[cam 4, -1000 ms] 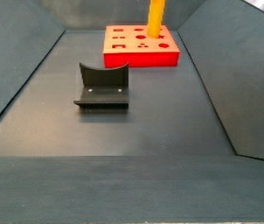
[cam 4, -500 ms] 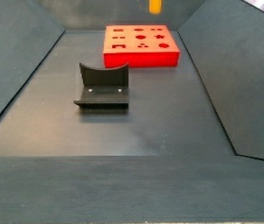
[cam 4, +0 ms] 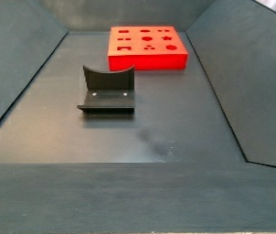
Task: Pick up the oval object. Move up. Move to above the board. Insert the oval object.
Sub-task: Move to above the board, then insert the oval object.
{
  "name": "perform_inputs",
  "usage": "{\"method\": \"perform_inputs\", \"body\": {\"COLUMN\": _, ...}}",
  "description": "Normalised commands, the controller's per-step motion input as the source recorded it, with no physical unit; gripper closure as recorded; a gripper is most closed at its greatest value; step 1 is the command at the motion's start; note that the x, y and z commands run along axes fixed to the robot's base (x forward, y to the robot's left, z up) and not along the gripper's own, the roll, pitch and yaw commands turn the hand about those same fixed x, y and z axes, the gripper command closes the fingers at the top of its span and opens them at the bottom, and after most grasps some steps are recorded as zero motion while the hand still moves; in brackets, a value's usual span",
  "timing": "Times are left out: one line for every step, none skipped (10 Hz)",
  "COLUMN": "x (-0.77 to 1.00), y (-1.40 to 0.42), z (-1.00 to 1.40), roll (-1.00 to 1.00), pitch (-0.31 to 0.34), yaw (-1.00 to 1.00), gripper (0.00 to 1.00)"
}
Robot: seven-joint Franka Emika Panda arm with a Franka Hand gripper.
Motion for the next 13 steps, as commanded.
{"method": "perform_inputs", "body": {"x": 0.15, "y": -1.00, "z": 0.24, "roll": 0.00, "pitch": 0.130, "yaw": 0.01, "gripper": 1.00}}
{"method": "perform_inputs", "body": {"x": 0.17, "y": -0.94, "z": 0.23, "roll": 0.02, "pitch": 0.130, "yaw": 0.01, "gripper": 1.00}}
{"method": "perform_inputs", "body": {"x": 0.14, "y": -0.57, "z": 0.14, "roll": 0.01, "pitch": 0.121, "yaw": 0.01, "gripper": 1.00}}
{"method": "perform_inputs", "body": {"x": 0.10, "y": -0.27, "z": 0.07, "roll": 0.02, "pitch": 0.104, "yaw": 0.00, "gripper": 1.00}}
{"method": "perform_inputs", "body": {"x": 0.08, "y": -0.19, "z": 0.05, "roll": 0.02, "pitch": 0.092, "yaw": 0.00, "gripper": 1.00}}
{"method": "perform_inputs", "body": {"x": 0.00, "y": 0.00, "z": -0.03, "roll": 0.00, "pitch": 0.000, "yaw": 0.00, "gripper": 1.00}}
{"method": "perform_inputs", "body": {"x": -0.03, "y": 0.00, "z": 0.00, "roll": -0.02, "pitch": 0.000, "yaw": 0.00, "gripper": 1.00}}
{"method": "perform_inputs", "body": {"x": -0.10, "y": 0.07, "z": -0.03, "roll": 0.00, "pitch": 0.000, "yaw": 0.00, "gripper": 1.00}}
{"method": "perform_inputs", "body": {"x": -0.33, "y": 0.00, "z": -0.24, "roll": 0.17, "pitch": -0.047, "yaw": -0.18, "gripper": 1.00}}
{"method": "perform_inputs", "body": {"x": -0.03, "y": 0.00, "z": -0.47, "roll": 0.26, "pitch": -0.041, "yaw": 0.03, "gripper": 1.00}}
{"method": "perform_inputs", "body": {"x": 0.00, "y": -0.02, "z": -0.67, "roll": 0.23, "pitch": -0.171, "yaw": 0.19, "gripper": 1.00}}
{"method": "perform_inputs", "body": {"x": 0.11, "y": -0.17, "z": -0.60, "roll": 0.17, "pitch": -0.249, "yaw": 0.11, "gripper": 1.00}}
{"method": "perform_inputs", "body": {"x": 0.26, "y": -0.09, "z": -0.71, "roll": 0.14, "pitch": -0.196, "yaw": 0.09, "gripper": 1.00}}
